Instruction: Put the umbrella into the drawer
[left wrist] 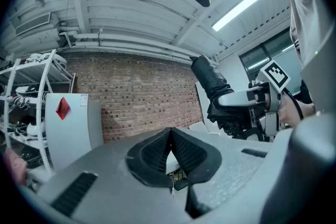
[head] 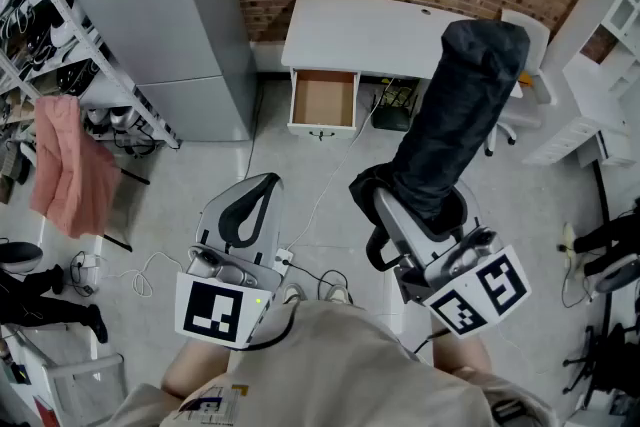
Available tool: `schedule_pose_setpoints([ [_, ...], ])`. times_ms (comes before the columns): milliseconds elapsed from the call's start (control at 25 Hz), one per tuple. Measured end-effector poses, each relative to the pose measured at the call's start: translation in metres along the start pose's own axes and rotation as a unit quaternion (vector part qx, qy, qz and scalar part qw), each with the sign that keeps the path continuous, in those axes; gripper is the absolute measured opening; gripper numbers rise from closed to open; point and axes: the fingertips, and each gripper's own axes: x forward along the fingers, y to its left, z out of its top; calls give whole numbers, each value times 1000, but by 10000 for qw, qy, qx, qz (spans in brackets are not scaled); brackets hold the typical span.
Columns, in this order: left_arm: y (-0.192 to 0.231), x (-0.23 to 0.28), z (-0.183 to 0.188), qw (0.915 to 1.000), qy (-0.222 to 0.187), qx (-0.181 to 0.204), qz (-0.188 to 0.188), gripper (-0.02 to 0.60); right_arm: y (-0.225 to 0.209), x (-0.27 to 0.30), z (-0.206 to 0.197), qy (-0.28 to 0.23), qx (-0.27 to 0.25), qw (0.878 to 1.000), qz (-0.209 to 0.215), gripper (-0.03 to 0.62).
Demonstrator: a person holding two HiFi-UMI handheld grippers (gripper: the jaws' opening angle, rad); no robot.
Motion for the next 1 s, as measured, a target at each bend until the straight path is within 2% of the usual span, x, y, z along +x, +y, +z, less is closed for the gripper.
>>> schedule_pose_setpoints([
  [200, -14, 5, -5, 10000, 40, 63, 8, 8, -8, -12, 0, -95, 206, 9997, 127, 264],
  [800, -63, 21, -16, 9996, 210, 164, 57, 9, -36, -44, -9, 34, 191, 9995, 247, 265],
  [1000, -73, 20, -15, 9996, 158, 115, 209, 9, -45, -56, -11, -38, 321, 9990, 320, 265],
])
